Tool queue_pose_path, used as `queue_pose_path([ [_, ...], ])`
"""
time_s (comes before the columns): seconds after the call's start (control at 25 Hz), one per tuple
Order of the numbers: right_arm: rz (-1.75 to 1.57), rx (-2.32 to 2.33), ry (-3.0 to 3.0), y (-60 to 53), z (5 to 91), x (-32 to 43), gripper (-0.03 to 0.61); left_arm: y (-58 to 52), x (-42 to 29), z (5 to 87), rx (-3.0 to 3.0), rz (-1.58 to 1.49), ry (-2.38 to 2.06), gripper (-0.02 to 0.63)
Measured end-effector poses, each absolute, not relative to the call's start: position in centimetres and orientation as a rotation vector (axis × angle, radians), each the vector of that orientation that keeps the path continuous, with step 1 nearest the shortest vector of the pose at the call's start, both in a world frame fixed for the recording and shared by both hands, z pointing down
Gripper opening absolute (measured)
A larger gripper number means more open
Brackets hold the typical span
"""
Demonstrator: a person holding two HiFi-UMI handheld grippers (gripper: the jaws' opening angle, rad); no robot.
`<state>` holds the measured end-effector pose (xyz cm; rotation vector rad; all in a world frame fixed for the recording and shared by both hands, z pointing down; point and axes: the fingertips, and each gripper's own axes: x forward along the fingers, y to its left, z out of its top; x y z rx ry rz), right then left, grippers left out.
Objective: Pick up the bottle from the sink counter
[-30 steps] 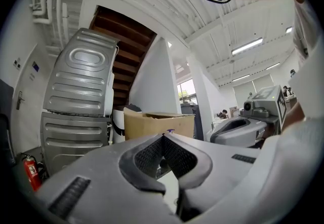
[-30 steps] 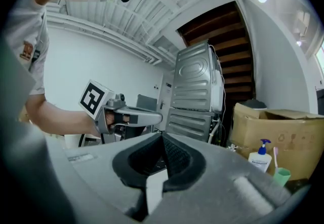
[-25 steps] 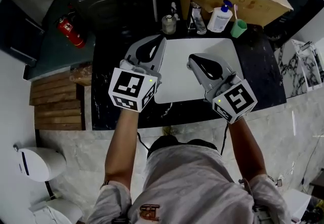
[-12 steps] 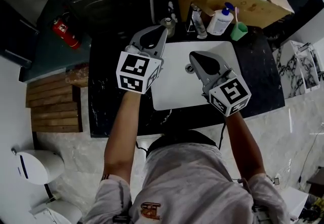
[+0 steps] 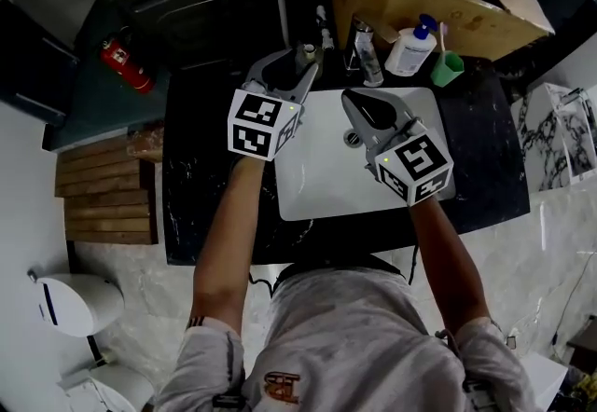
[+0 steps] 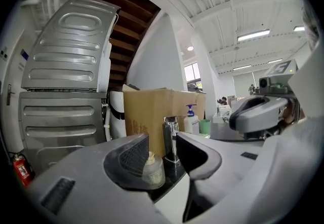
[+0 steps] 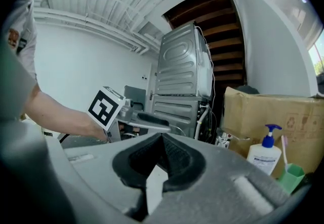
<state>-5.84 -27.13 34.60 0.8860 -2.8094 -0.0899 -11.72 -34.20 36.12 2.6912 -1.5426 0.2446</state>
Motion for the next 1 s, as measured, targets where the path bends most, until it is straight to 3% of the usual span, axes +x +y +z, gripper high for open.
queue_pose_path([
  [0.44, -0.012, 0.852, -2.805, -29.6, 37.1, -7.0, 0.002, -39.3, -11.7, 41.9, 2.660, 0.460, -1.450, 0.328],
  [1.0, 0.063, 0.798, -2.799, -30.0, 39.2, -7.4, 0.002, -43.7, -10.9, 48.5, 2.594, 0.601, -1.340, 0.364],
])
